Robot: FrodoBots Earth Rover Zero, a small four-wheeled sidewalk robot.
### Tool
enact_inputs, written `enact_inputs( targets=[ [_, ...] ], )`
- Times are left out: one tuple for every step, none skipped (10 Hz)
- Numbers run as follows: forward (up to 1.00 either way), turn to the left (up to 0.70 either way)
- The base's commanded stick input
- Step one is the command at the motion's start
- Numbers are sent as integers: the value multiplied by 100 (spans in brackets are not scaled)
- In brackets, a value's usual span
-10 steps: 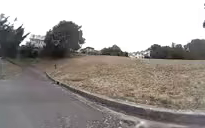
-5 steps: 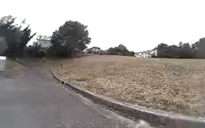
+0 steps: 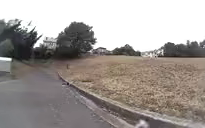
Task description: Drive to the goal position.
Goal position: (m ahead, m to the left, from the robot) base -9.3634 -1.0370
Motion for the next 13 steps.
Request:
enact_inputs(
  targets=[
    [45,27],
    [45,27],
    [45,27],
    [45,27],
    [45,27],
    [45,27],
    [45,27],
    [45,27],
    [45,27],
    [45,27],
    [45,27],
    [45,27],
    [45,27]
  ],
)
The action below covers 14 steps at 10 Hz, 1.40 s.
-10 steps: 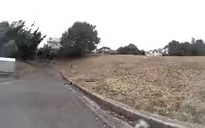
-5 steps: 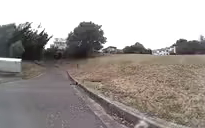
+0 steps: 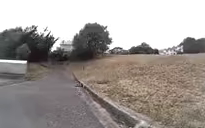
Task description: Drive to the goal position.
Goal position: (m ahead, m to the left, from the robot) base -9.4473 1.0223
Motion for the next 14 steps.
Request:
enact_inputs(
  targets=[
    [45,27],
    [45,27],
    [45,27],
    [45,27],
    [27,16],
    [6,4],
    [-45,-8],
    [-45,-21],
    [-45,-27],
    [-45,-27],
    [-45,-27],
    [-45,-27],
    [-45,-27],
    [-45,-27]
  ],
)
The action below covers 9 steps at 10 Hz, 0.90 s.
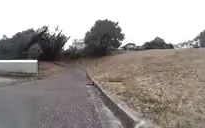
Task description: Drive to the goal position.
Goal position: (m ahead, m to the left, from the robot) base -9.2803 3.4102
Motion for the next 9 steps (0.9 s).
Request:
enact_inputs(
  targets=[
    [-45,-27],
    [-45,-27],
    [-45,-27],
    [-45,-27],
    [-45,-27],
    [-45,-27],
    [-45,-27],
    [-45,-27],
    [-45,-27]
  ],
)
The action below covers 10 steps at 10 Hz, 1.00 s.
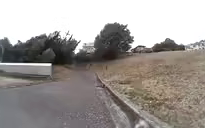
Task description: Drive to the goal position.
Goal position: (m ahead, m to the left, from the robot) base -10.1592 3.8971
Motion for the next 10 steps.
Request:
enact_inputs(
  targets=[
    [-45,-27],
    [-45,-27],
    [-45,-27],
    [-45,-27],
    [-45,-27],
    [-45,-27],
    [-45,-27],
    [-45,-27],
    [-45,-27],
    [-45,-27]
  ],
)
